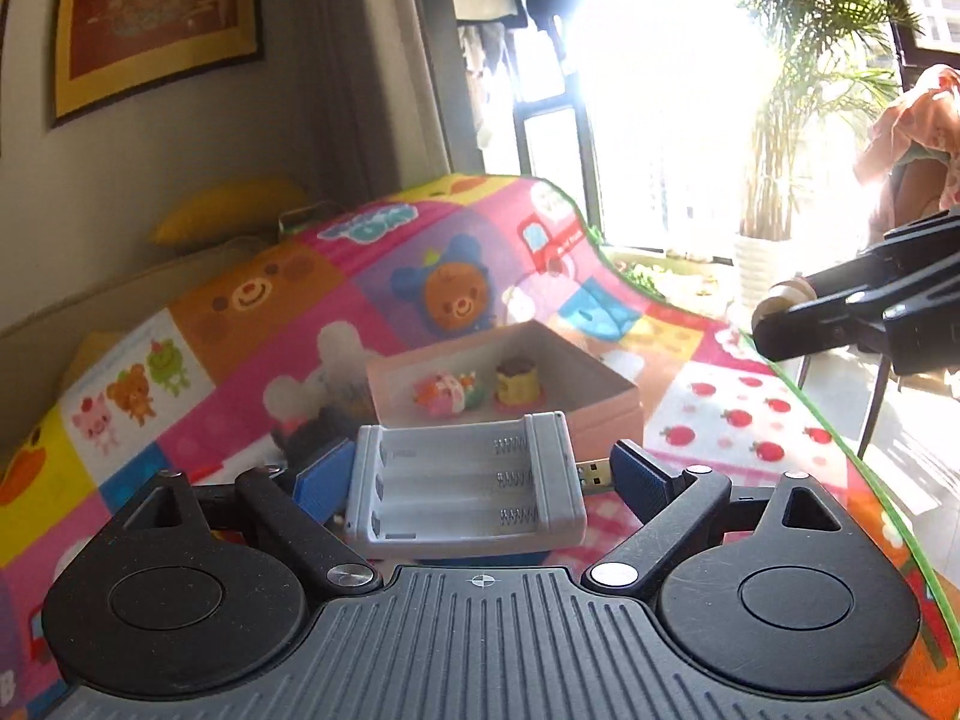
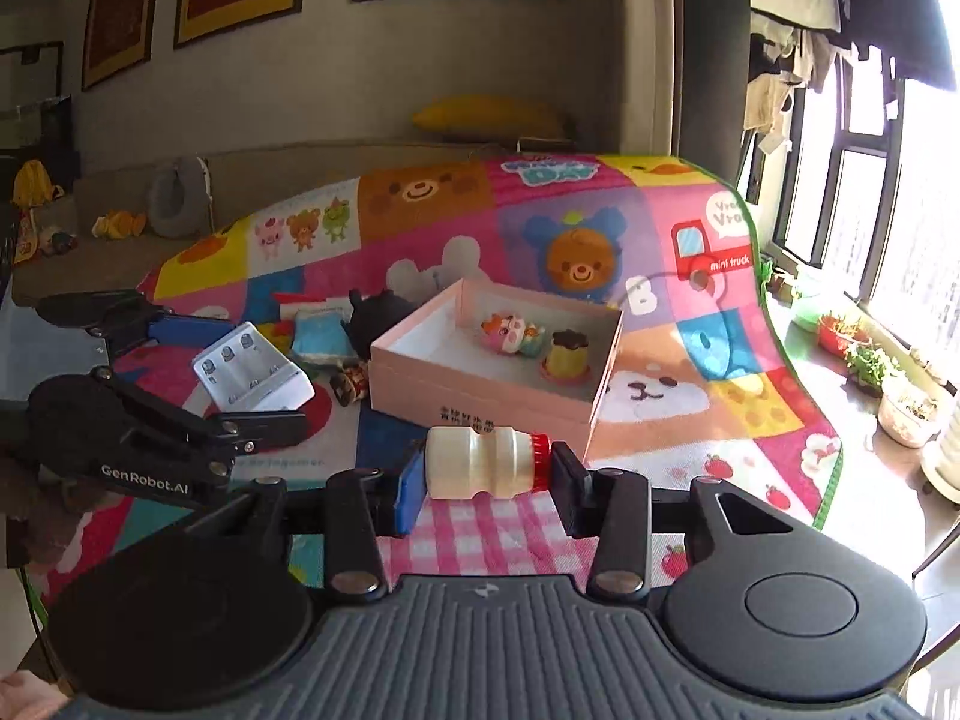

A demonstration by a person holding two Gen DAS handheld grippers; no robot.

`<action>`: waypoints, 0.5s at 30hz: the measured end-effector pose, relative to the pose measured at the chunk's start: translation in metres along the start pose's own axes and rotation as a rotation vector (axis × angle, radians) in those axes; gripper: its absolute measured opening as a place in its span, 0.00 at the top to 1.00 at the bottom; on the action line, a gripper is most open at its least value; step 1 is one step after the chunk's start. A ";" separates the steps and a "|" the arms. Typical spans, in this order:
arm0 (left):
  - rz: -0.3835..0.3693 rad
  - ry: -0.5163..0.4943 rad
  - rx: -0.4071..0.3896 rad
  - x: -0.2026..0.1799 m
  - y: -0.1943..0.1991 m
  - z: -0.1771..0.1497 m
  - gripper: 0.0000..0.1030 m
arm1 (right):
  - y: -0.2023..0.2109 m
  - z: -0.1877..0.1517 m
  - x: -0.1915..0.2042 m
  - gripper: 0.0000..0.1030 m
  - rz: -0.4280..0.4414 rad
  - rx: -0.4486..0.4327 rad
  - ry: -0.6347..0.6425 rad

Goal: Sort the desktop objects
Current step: 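Lift the battery charger with left while right holds the bottle, then lower the bottle and charger into the pink box and open both grippers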

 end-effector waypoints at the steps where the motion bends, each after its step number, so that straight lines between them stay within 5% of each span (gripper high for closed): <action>1: 0.003 -0.003 -0.026 0.002 -0.013 0.009 0.08 | -0.006 0.016 -0.005 0.59 -0.007 -0.025 -0.010; 6: 0.024 0.041 -0.126 0.022 -0.089 0.035 0.05 | -0.072 0.089 -0.039 0.59 -0.064 -0.103 -0.082; 9: 0.036 0.106 -0.042 0.043 -0.118 0.024 0.02 | -0.116 0.106 -0.050 0.40 -0.085 -0.110 -0.103; 15: 0.114 0.172 0.070 0.081 -0.087 -0.033 0.00 | -0.150 0.086 -0.059 0.33 -0.103 -0.067 -0.097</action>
Point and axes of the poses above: each gripper's, at about its wrist camera, not at the fingertips, and y roughly against the way its jaws point, x to its left, z to its top, the point moved 5 cm from there along -y, roughly the way its jaws point, and after that the axes turned 13 degrees about -x, right-handed, at the moved point
